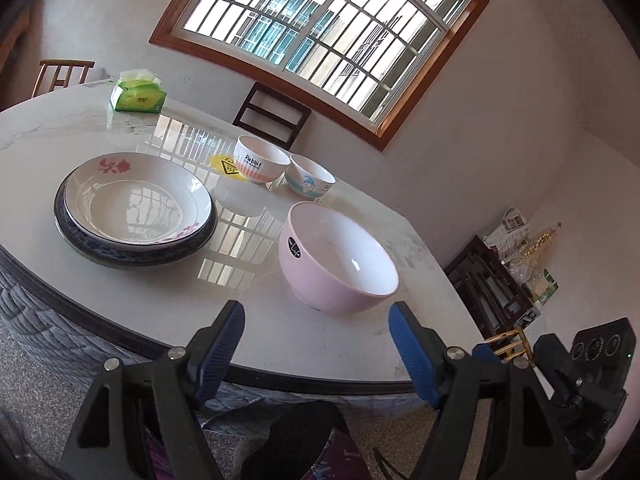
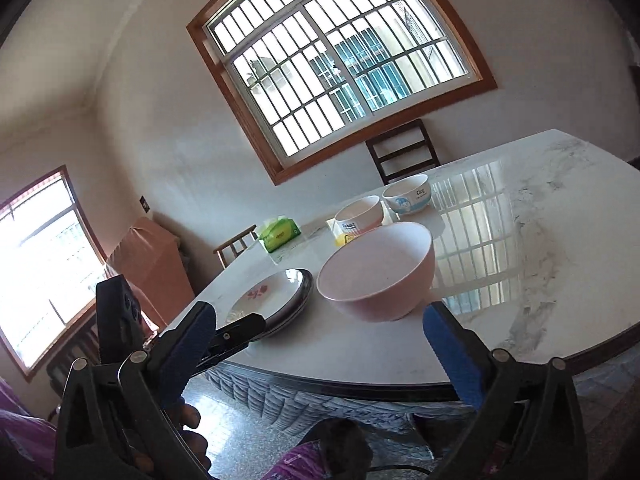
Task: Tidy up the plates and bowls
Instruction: 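Lower the pink bowl beside the plate stack and open both tools, then move both tools to the ribbed white bowl and grip its rim, then carry the ribbed white bowl with both tools and lower it into the pink bowl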
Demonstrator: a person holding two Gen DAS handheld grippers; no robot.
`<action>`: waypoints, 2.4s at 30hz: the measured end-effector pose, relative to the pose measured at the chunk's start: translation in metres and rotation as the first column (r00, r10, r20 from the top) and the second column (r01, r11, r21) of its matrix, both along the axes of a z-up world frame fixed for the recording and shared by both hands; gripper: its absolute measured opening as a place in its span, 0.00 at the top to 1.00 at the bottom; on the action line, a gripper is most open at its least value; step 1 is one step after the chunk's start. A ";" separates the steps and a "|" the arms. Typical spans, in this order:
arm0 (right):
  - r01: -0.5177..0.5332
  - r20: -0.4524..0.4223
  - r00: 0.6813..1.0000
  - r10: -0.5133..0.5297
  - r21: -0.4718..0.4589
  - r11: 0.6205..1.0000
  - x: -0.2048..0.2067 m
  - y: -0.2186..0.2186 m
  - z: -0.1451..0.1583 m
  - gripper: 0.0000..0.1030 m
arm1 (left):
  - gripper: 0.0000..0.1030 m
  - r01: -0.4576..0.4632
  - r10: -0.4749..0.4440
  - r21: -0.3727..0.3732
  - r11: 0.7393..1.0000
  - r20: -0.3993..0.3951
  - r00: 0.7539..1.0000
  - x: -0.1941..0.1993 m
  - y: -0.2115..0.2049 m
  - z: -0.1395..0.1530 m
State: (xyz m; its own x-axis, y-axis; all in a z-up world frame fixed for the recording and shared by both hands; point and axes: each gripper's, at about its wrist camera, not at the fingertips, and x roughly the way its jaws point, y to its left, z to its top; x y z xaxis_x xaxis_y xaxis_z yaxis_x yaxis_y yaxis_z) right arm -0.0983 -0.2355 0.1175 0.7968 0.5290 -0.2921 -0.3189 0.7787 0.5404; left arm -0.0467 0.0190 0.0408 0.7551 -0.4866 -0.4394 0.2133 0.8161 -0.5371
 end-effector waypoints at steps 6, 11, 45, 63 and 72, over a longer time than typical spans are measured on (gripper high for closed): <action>-0.030 -0.232 0.969 0.091 0.257 0.966 0.017 -0.017 -0.057 0.00 | 0.25 0.067 -0.062 -0.061 0.996 0.080 0.995 -0.014 0.003 0.010; -0.079 -0.274 0.951 0.141 0.226 0.971 0.027 -0.016 -0.054 0.00 | 0.25 -0.002 -0.016 0.102 0.995 0.177 0.984 -0.018 -0.007 0.034; -0.292 -0.700 0.693 0.170 -0.057 0.955 0.458 0.080 -0.038 0.59 | 0.37 0.149 -0.040 0.287 0.946 -0.354 0.934 0.440 0.029 0.007; -0.240 -0.752 0.656 0.066 -0.126 0.963 0.490 0.107 -0.078 0.75 | 0.84 0.121 0.030 0.353 0.928 -0.395 0.918 0.458 0.008 -0.039; -0.254 -0.736 0.669 0.103 -0.096 0.962 0.470 0.087 -0.066 0.83 | 0.87 0.101 0.021 0.304 0.947 -0.374 0.927 0.413 0.009 -0.008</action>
State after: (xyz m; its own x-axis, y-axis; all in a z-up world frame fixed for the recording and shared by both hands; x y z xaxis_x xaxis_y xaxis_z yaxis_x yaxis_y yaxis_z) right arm 0.3720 -0.1484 0.0520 0.1945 0.5174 -0.8333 -0.0333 0.8526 0.5216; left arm 0.3663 0.0277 0.0331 0.4927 -0.3050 -0.8150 0.0867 0.9491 -0.3028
